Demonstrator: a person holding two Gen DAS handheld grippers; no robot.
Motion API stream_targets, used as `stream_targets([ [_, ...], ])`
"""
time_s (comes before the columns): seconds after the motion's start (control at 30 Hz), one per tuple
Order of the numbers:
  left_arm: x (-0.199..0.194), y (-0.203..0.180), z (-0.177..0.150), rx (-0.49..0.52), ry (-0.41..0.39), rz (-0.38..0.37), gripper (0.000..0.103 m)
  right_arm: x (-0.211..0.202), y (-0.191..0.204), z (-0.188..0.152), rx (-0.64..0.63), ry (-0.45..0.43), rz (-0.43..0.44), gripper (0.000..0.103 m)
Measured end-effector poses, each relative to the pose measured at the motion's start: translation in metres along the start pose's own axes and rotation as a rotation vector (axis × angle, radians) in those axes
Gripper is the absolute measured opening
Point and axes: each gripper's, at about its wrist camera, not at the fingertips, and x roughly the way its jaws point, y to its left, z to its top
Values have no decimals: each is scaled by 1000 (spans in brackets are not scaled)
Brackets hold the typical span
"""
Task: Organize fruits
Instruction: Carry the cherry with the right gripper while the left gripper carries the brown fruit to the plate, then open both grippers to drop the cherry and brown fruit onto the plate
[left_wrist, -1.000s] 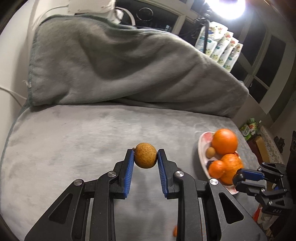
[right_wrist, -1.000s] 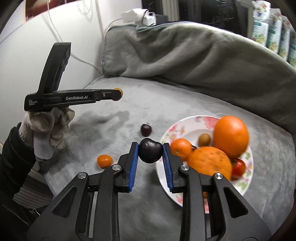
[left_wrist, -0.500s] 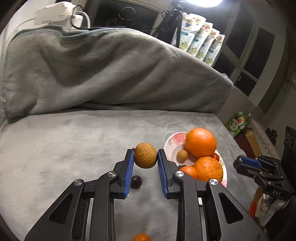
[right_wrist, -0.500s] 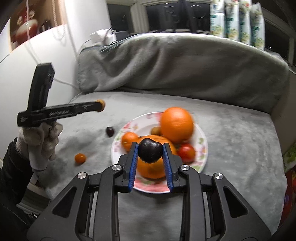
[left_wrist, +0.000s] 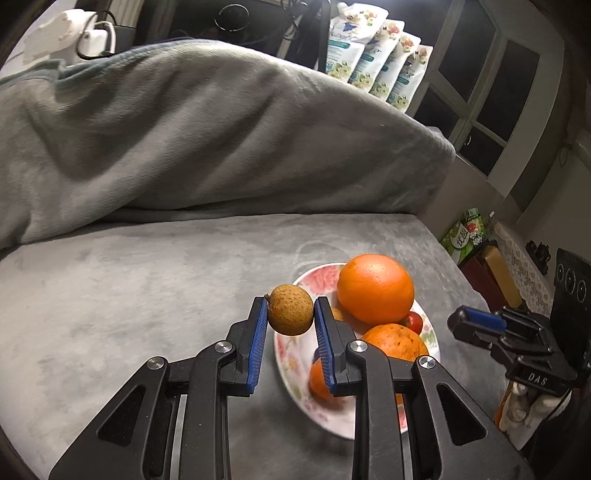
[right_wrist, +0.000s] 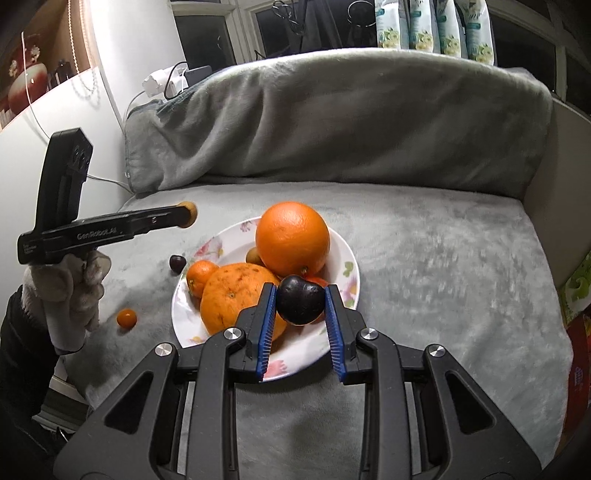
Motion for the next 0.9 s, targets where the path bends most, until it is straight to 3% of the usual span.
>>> stream_targets([
  [0.77, 26, -11, 5, 32, 56, -10, 28, 11, 6, -18, -11, 35, 47, 28],
  [0.8, 25, -11, 5, 33, 54, -12, 34, 11, 6, -18, -12, 36, 46, 31],
  [0.9, 24, -12, 4, 33, 52, -13, 46, 6, 9, -19, -18, 11, 43, 63],
])
